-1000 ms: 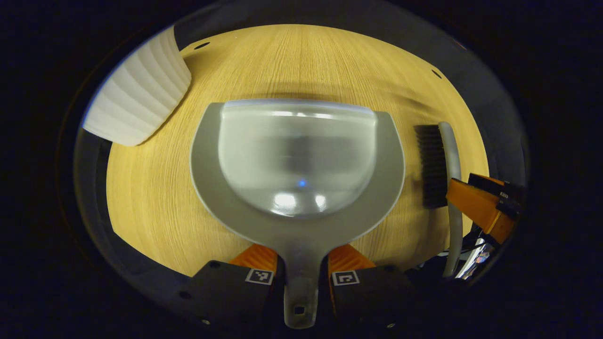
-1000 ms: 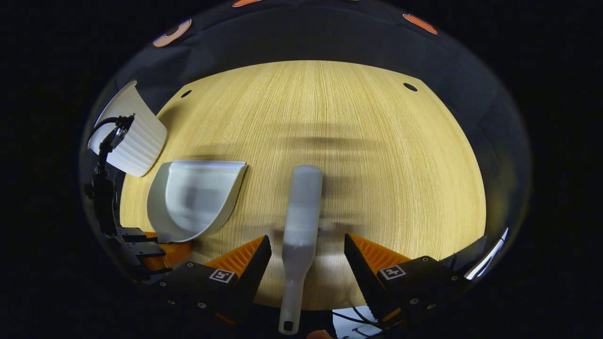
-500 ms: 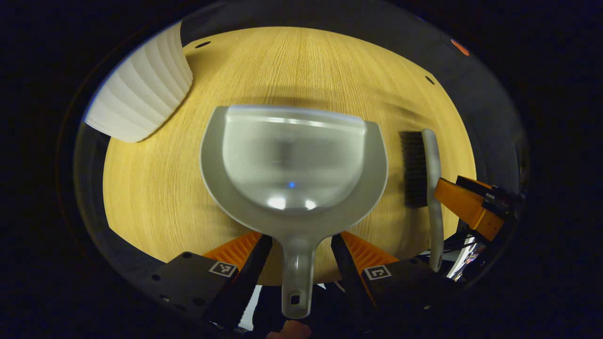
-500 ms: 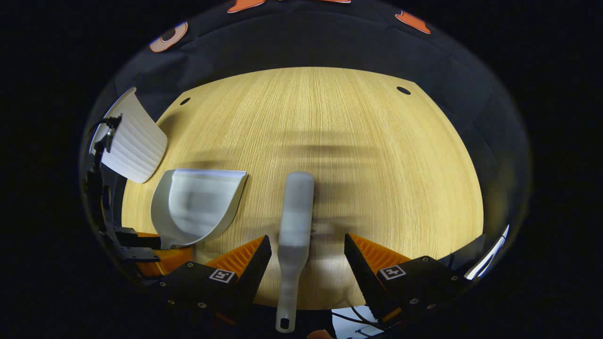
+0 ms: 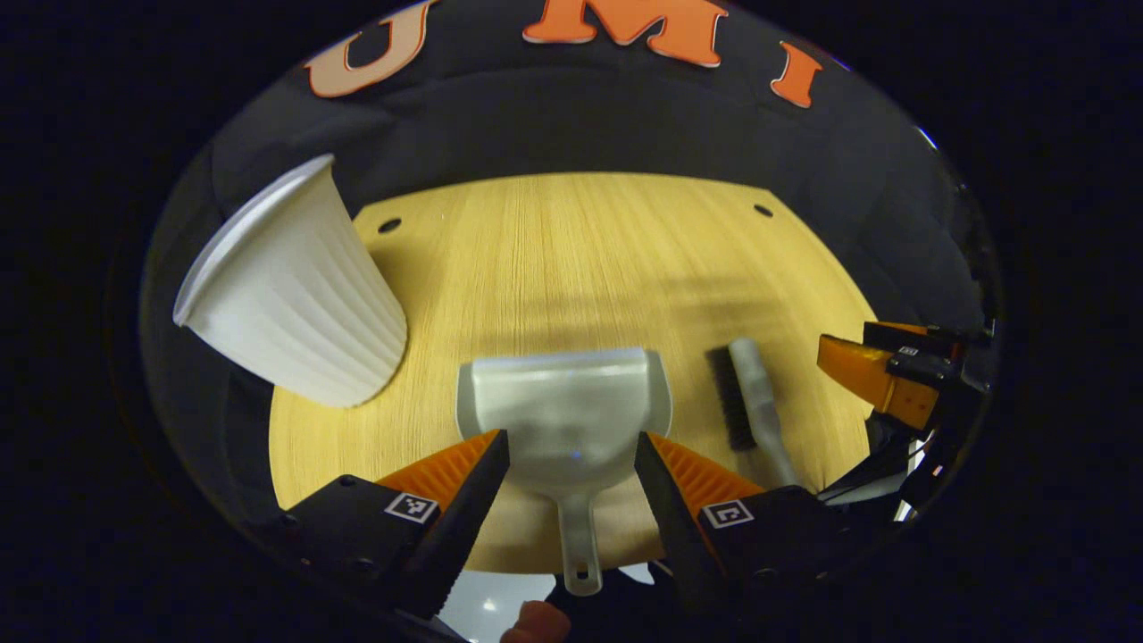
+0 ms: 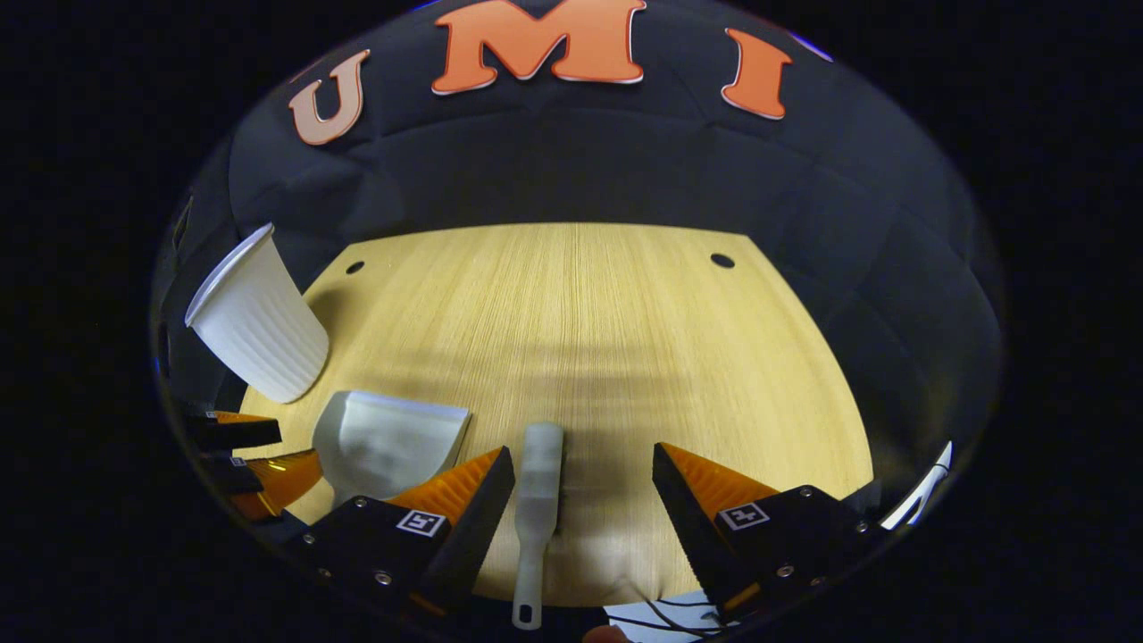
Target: Pick up the small broom and dustpan from the desktop, sweep the trash into the dustpan with the broom, and then empty the trash into the garbage bin.
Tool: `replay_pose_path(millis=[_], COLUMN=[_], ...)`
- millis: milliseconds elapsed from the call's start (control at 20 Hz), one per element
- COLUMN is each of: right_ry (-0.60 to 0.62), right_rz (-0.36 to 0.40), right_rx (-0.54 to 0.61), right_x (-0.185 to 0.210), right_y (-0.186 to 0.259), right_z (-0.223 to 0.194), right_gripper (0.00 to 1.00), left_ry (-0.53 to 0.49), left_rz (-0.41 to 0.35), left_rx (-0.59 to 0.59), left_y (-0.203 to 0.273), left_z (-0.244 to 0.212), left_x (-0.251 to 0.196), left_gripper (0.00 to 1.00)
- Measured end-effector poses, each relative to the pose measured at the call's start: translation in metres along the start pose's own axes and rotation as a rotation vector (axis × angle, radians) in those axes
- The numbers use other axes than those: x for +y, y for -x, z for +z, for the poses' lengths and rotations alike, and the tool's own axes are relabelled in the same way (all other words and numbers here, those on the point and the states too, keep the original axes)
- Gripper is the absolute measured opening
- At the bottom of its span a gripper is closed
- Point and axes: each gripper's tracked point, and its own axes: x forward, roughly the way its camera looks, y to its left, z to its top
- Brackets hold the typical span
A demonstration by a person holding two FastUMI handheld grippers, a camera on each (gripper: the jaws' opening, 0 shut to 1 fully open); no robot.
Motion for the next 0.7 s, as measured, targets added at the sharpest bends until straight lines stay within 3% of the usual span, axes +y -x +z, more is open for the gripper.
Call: replay_pose_path(millis=[100,200,500,700], right_ry=[-0.009,-0.036,-0.005,0.004], right_rz=[-0.01,-0.005,-0.058,-0.054], right_rx=[-0.11,-0.213,-0.492,-0.615], right_x=[-0.003,-0.001,-0.011,-0.002], right_y=[0.01,0.025,0.076,0.1], right_z=[0.028,0.054,0.12,0.151], right_gripper=[0.95,0.95,0.94,0.94], left_ry=[0.021,0.044,0.041,0.054], left_rz=[0.006,0.017,0.088,0.136], left_rx=[-0.121,-0.219,-0.516,-0.754], left_y=[0.008,0.006,0.021,0.074], left_z=[0.037,0.04,0.097,0.139], left_x=[-0.001,0.008,0.069,0.082], left_gripper=[0.91,0.91,0.91,0.9])
